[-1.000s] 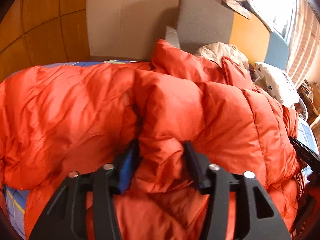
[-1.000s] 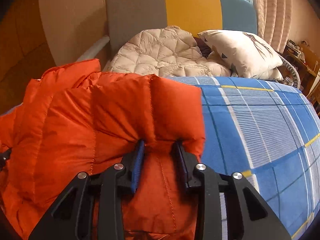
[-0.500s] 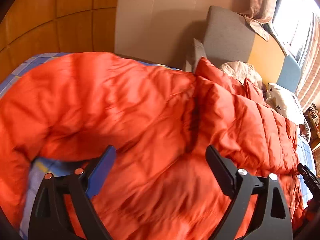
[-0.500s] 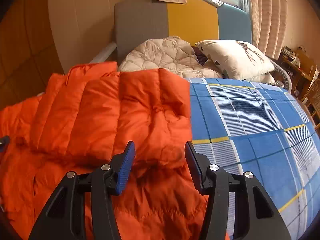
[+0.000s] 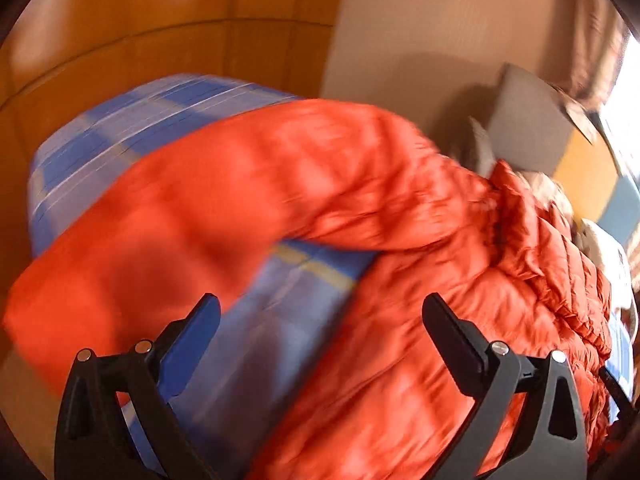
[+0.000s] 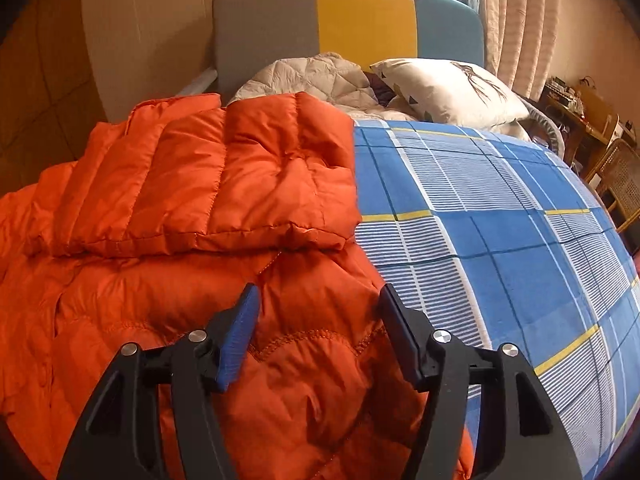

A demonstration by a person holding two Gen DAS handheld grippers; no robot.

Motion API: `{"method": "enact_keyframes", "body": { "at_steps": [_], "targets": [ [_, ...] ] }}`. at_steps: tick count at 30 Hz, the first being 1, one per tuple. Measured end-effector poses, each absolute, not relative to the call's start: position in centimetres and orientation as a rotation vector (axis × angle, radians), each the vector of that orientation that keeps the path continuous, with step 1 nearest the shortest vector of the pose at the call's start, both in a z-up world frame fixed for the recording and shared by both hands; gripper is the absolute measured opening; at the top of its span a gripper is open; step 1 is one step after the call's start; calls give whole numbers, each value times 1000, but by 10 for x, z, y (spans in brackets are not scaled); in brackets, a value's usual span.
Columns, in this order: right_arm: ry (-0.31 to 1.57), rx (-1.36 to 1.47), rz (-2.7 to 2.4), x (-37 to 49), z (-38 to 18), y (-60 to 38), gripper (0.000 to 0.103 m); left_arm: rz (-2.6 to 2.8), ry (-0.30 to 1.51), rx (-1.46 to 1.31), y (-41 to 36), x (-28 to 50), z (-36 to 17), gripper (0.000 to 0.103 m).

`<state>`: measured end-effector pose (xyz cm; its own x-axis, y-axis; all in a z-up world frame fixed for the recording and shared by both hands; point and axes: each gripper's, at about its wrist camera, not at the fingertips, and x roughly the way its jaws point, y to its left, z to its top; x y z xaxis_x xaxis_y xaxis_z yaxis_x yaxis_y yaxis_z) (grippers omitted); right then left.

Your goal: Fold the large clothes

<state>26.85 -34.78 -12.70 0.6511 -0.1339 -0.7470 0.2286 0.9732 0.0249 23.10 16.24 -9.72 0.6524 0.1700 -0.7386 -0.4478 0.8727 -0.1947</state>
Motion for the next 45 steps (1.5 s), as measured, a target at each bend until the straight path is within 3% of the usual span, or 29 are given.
{"method": "enact_keyframes", "body": {
  "at_steps": [6,21,28,34,35,36,37,40,42,45],
  "targets": [
    [834,109,-216,270,-131,-345,63,420,753,-459,196,170,-110,101],
    [843,135,-218,271,-136,-349,66,712,749,-396,321,193,-106,101],
    [846,136,-215,271,-135,-350,66,616,714,-634,311,129,-118,101],
    [847,140,-214,271,-135,-350,66,525,735,-701,310,139,-143,100],
    [848,138,-215,272,-135,-351,66,509,734,-706,310,143,-143,97],
    [849,136,-216,272,-135,-351,66,516,754,-704,311,150,-145,81],
    [848,135,-217,272,-135,-350,66,521,777,-711,313,157,-147,70],
    [849,132,-219,273,-136,-349,66,525,820,-727,317,169,-150,47],
    [849,131,-218,274,-136,-349,66,509,808,-759,323,173,-146,26],
    [855,132,-217,274,-136,-349,67,522,812,-719,330,181,-133,13]
  ]
}}
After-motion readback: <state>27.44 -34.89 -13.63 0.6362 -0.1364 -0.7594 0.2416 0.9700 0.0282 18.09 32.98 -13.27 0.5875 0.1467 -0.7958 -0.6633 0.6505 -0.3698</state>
